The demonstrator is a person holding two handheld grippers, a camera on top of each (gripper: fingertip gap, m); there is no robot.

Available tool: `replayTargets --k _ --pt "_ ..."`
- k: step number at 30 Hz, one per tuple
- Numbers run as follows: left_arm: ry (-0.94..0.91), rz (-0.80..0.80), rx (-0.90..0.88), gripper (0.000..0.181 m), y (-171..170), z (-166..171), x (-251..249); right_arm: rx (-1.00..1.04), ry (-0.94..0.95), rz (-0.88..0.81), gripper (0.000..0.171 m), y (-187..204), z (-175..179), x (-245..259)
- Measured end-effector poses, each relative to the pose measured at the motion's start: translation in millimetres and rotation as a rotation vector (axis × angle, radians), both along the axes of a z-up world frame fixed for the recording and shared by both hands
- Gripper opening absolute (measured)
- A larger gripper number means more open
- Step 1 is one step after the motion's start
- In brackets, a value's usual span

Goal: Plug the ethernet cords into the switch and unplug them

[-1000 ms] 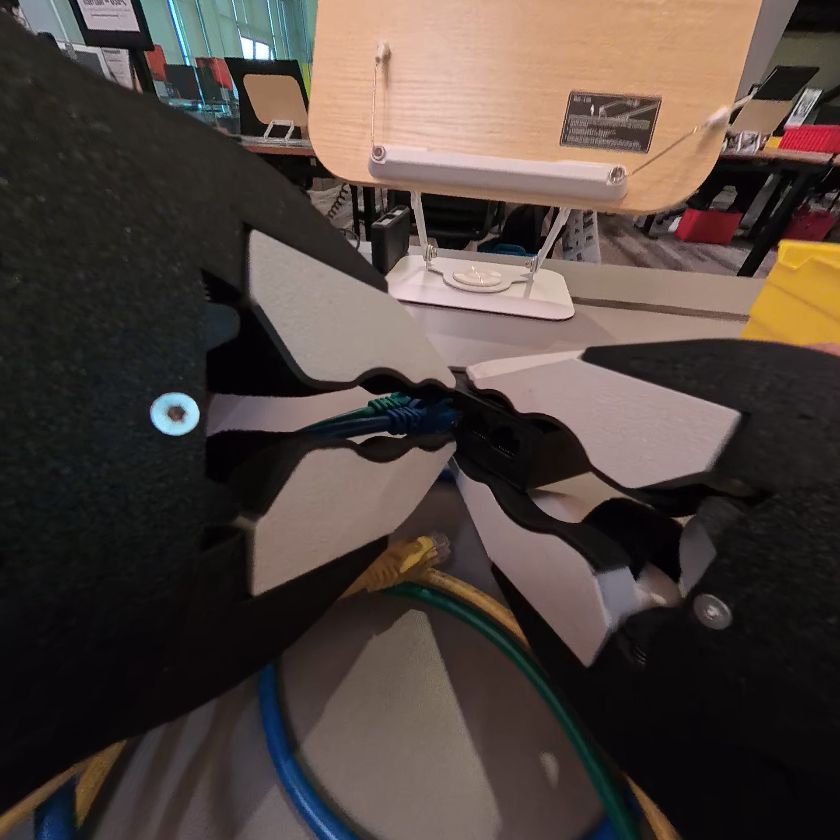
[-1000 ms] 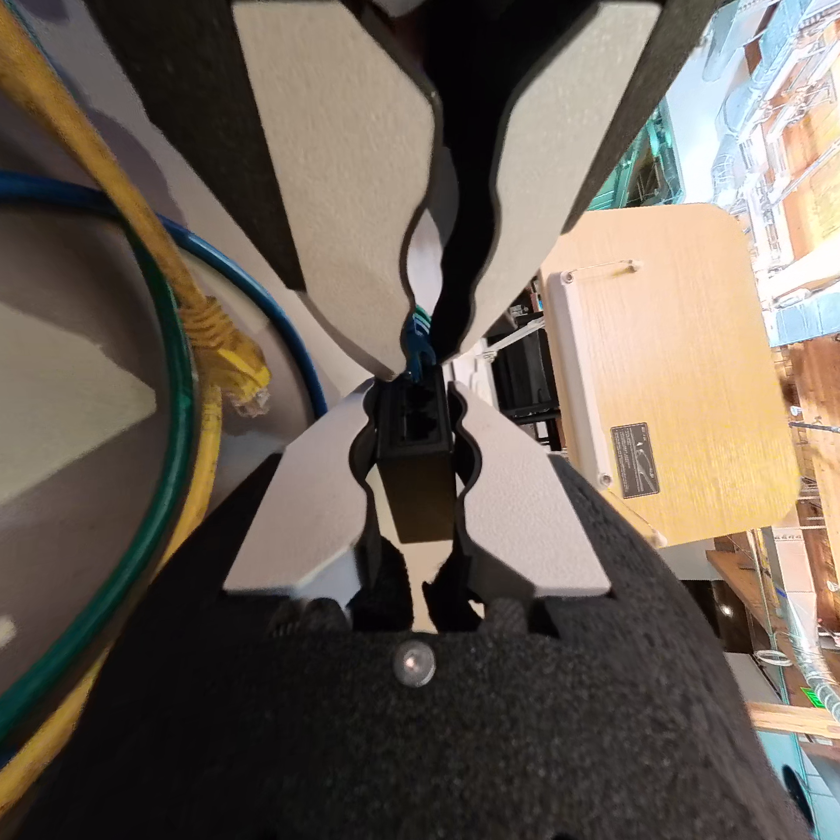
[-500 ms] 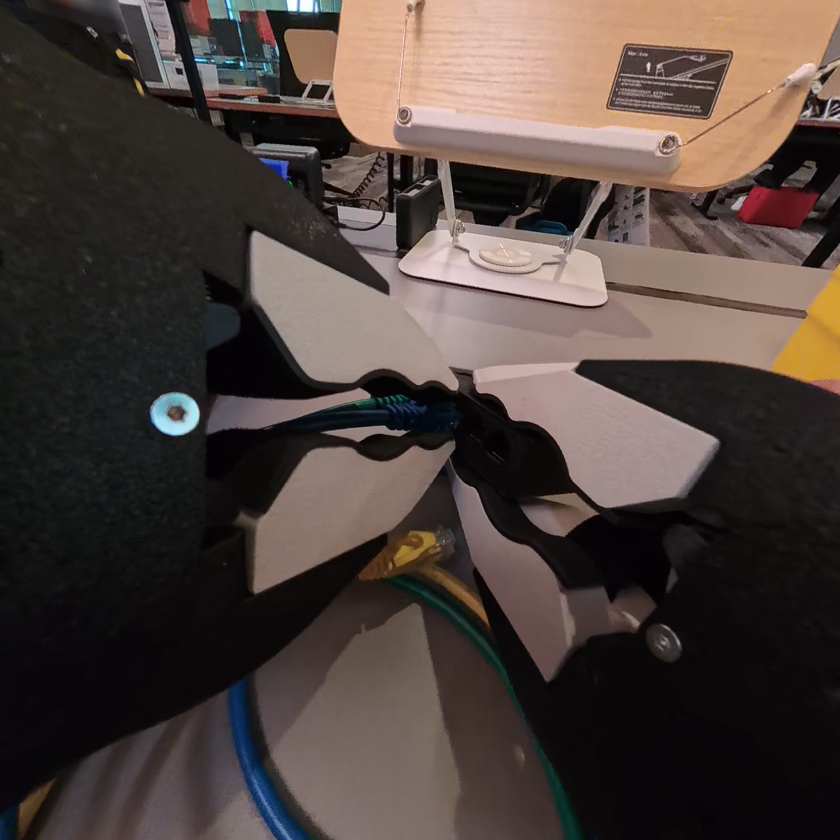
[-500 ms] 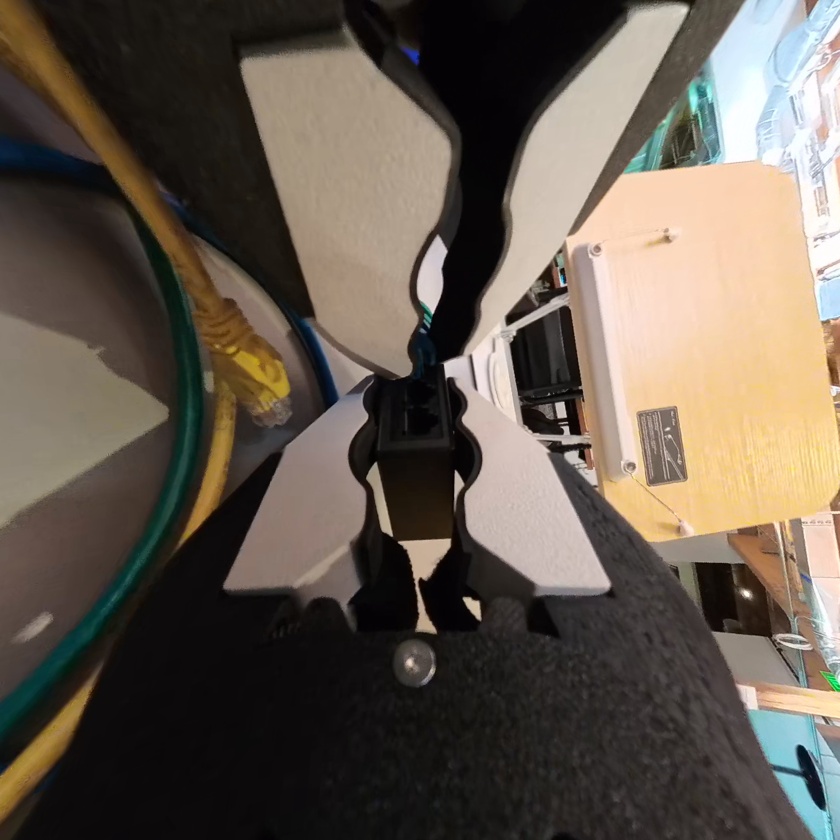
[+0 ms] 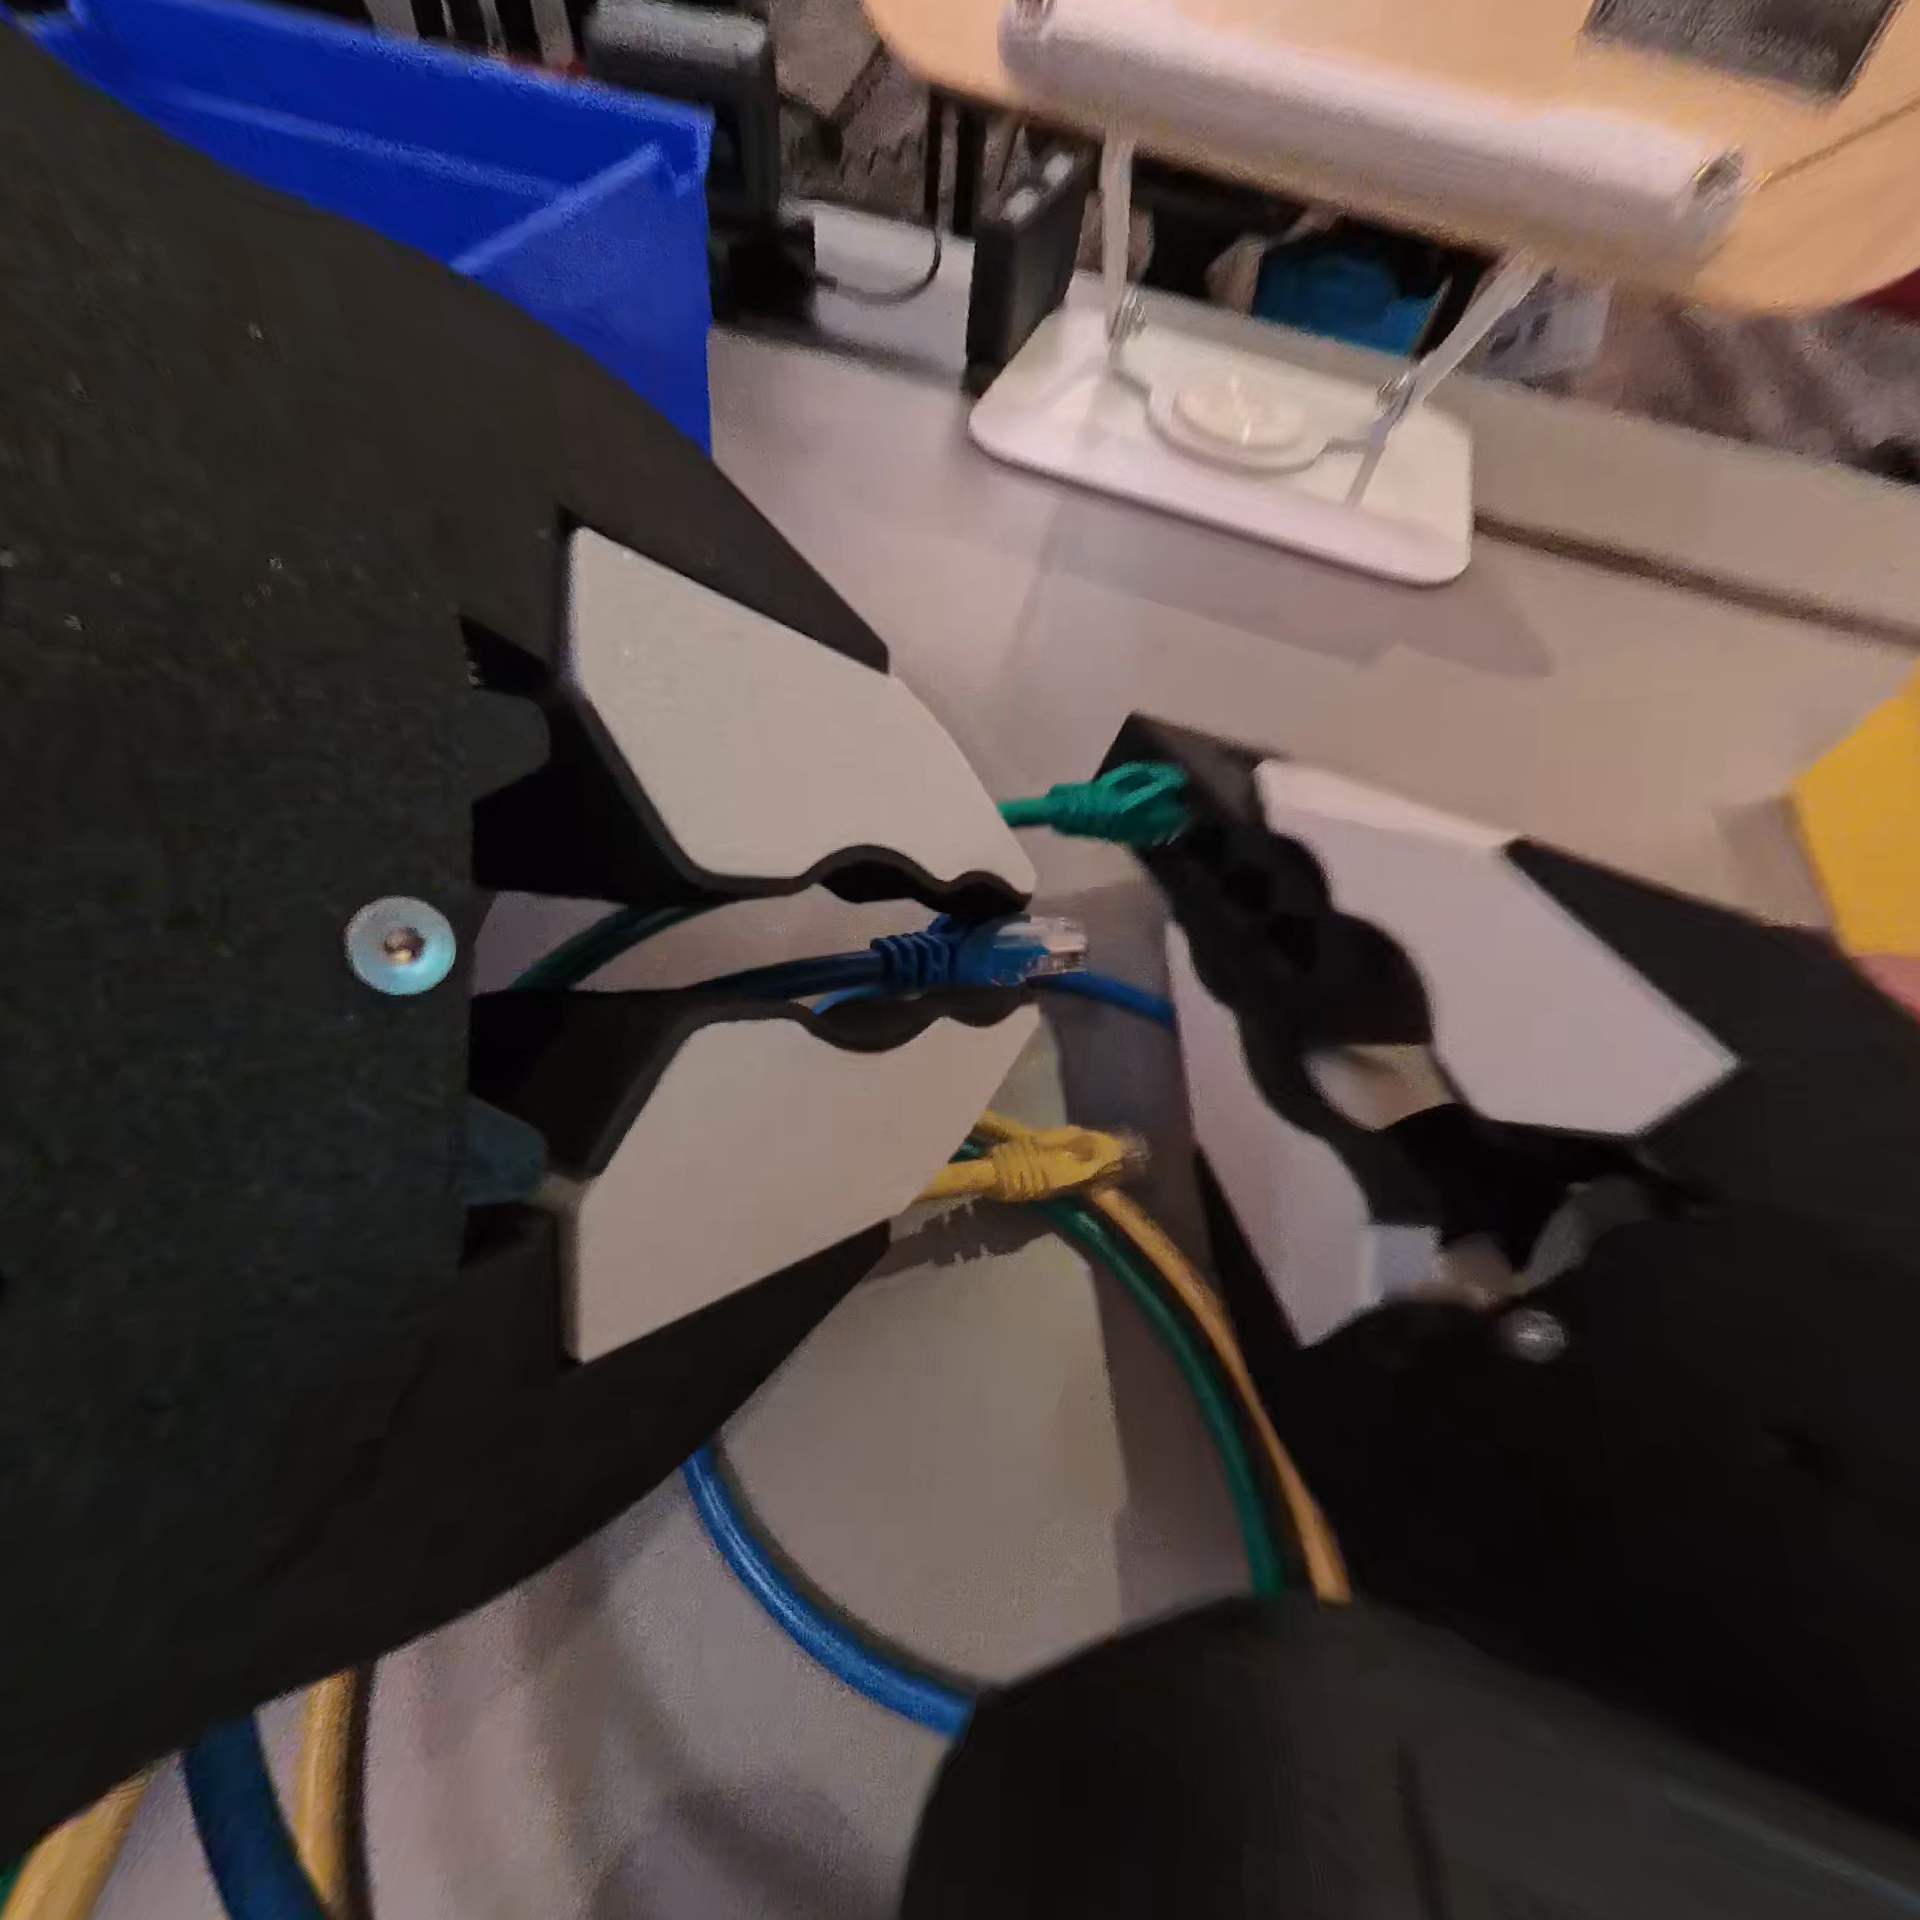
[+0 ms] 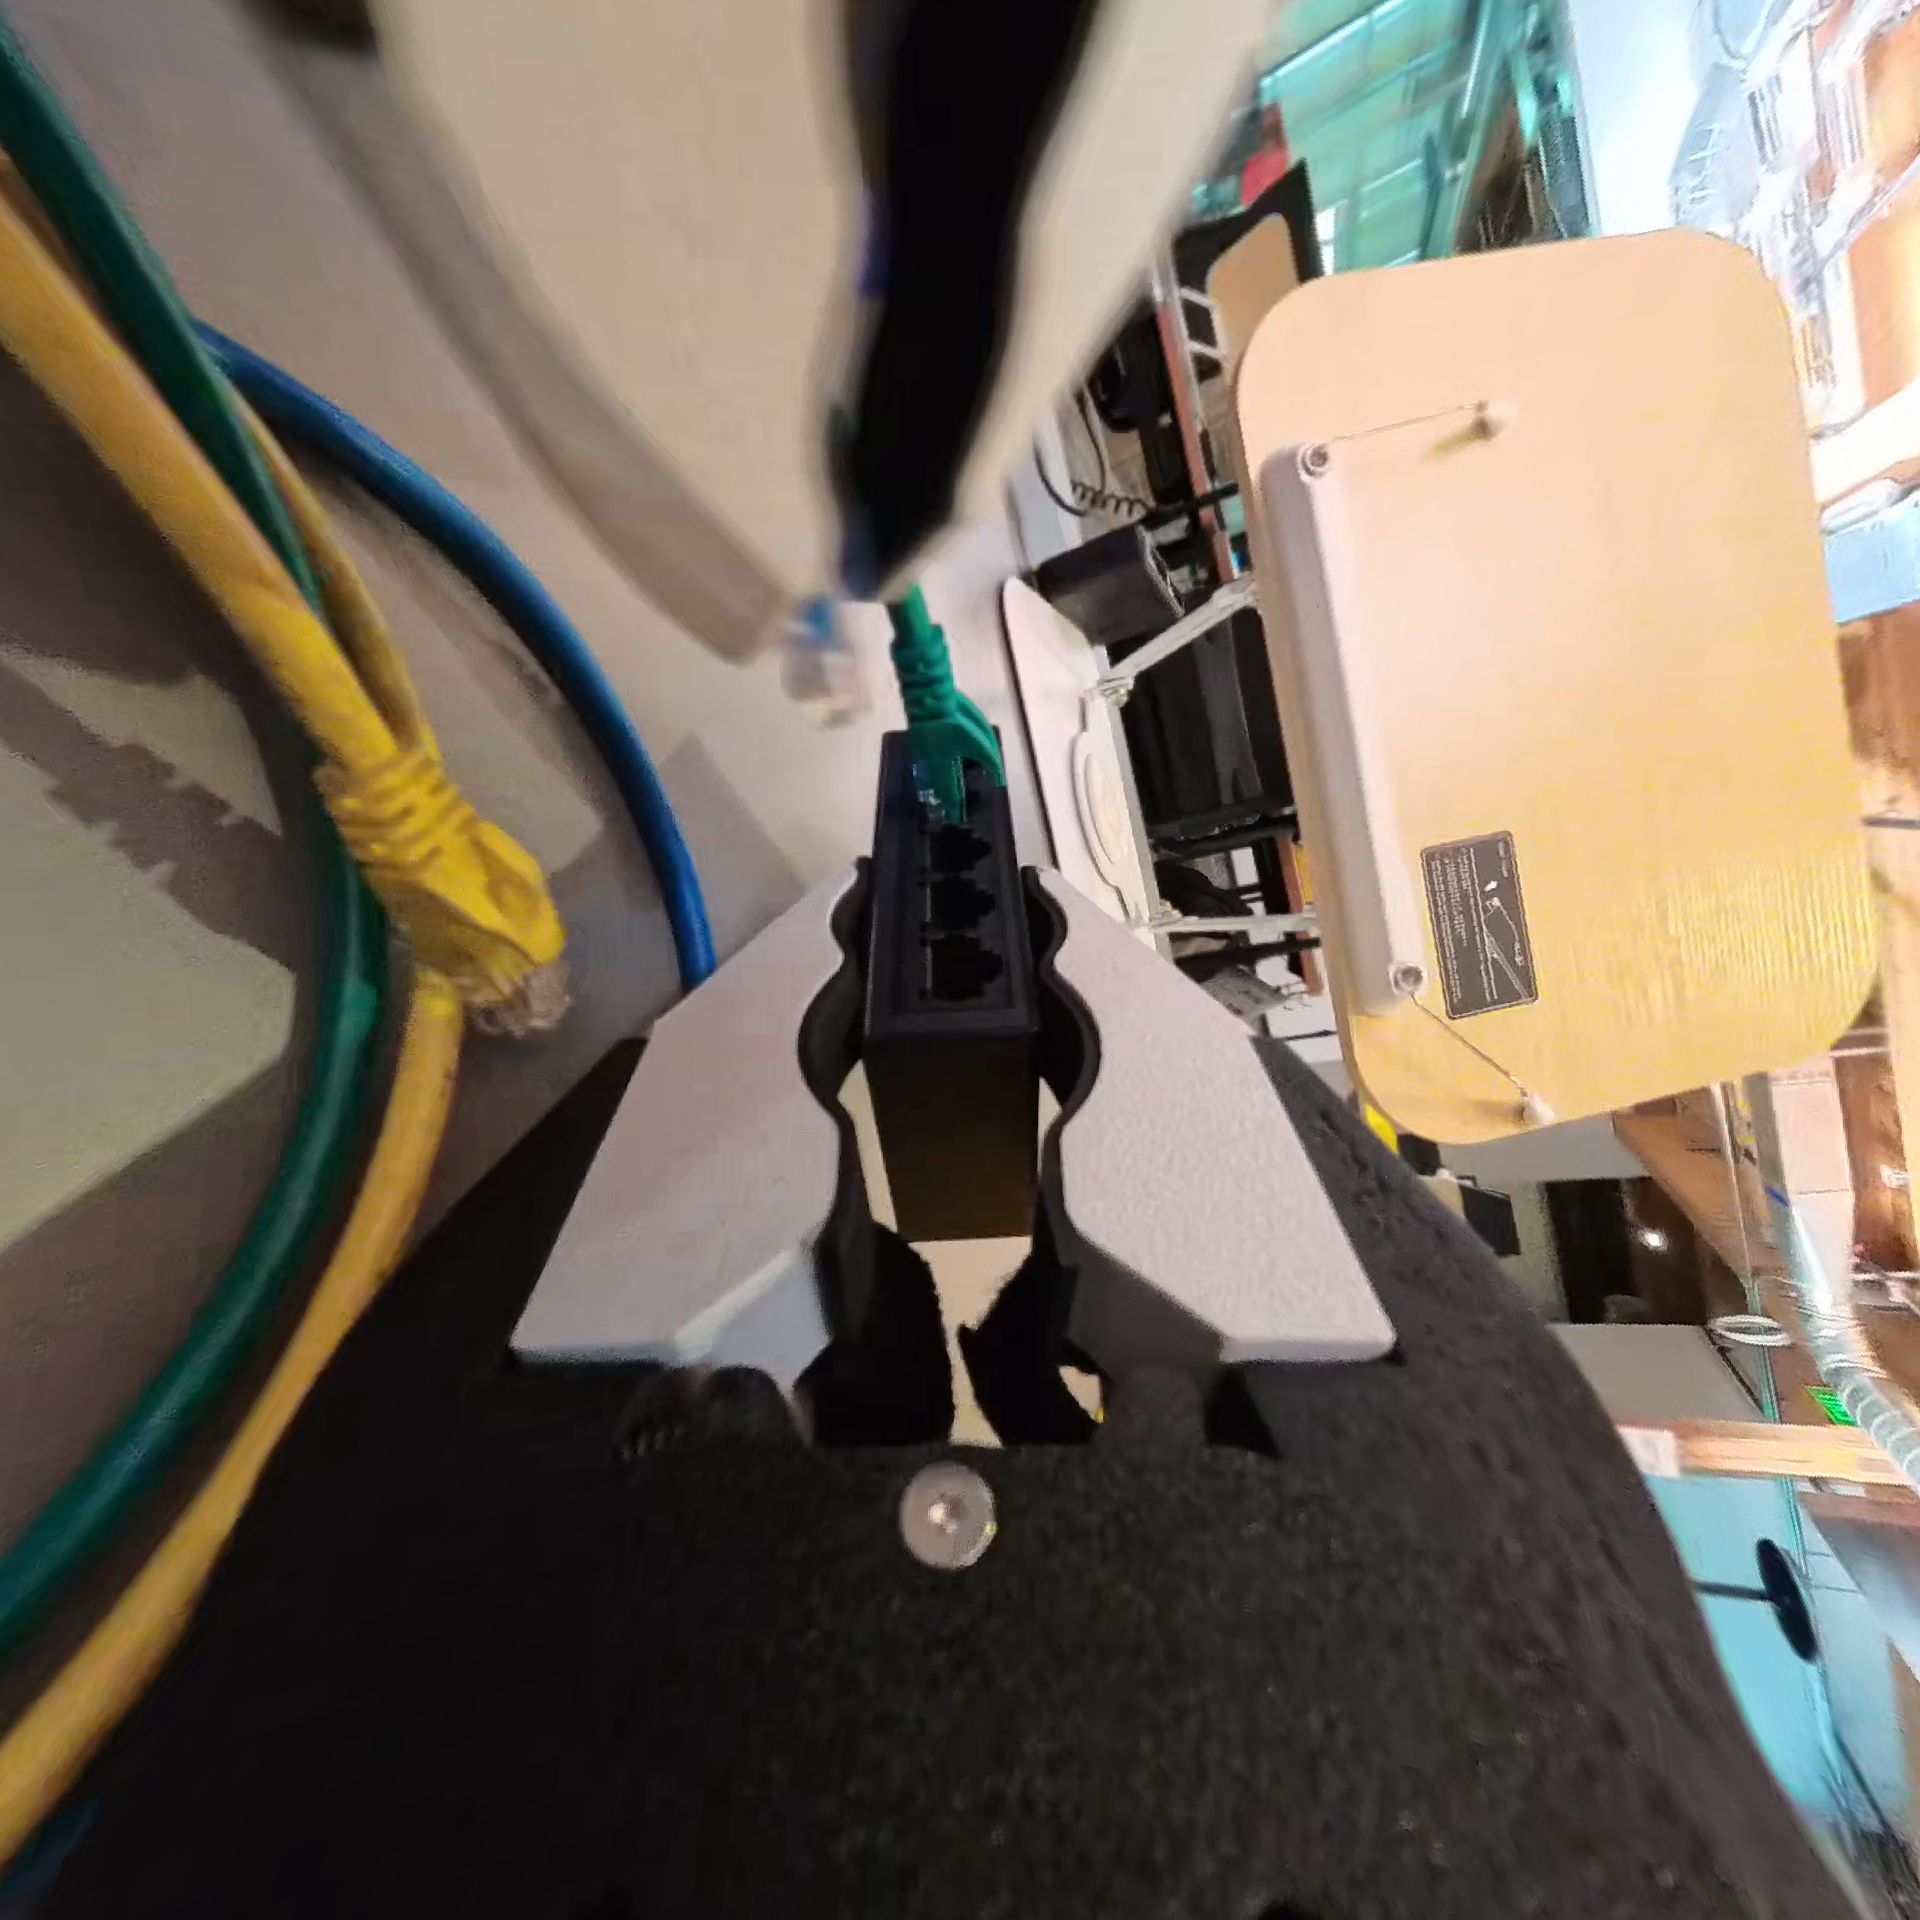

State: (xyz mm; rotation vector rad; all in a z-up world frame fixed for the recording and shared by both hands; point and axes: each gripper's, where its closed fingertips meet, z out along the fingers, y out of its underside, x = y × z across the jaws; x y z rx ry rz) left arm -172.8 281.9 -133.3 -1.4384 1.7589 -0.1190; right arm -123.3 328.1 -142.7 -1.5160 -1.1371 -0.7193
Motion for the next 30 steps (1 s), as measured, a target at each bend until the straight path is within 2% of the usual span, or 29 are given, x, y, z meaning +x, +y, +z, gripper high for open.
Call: replayTargets --k 3,4,6,11,13,16,22,25,28,30 --pt "0.001 -0.030 -0.047 0.015 -6 -14 1 0.009 -0.029 0.005 0.028 0 -1 4" --pt "-0.019 -0.034 -0.042 0.024 -7 -12 2 0.002 -0.027 0.022 0.028 -1 -2 1" --pt "-0.097 -0.054 -0.075 0.033 -12 1 8 0.004 -0.014 0.040 0.028 -2 -1 -4" --pt "-0.195 -0.116 -0.123 0.029 -14 46 11 -0.020 0.050 0.078 0.028 -4 3 -7" --pt "-0.147 -0.118 -0.055 0.029 -5 53 8 -0.024 0.068 0.095 0.028 -6 7 -10" --pt "0.031 -0.139 0.143 0.028 11 39 4 -0.004 0.095 0.134 0.028 -11 18 -20" --pt "0.141 -0.203 0.271 0.022 18 24 6 0.008 0.039 0.154 0.028 -15 16 -28" --pt "0.144 -0.208 0.255 0.025 15 24 7 0.000 0.033 0.161 0.028 -15 14 -29" --pt "0.084 -0.203 0.131 0.030 1 29 11 0.002 0.032 0.156 0.028 -15 14 -29" --pt "0.101 -0.190 0.114 0.030 -2 24 11 0.005 0.039 0.155 0.028 -15 16 -29"
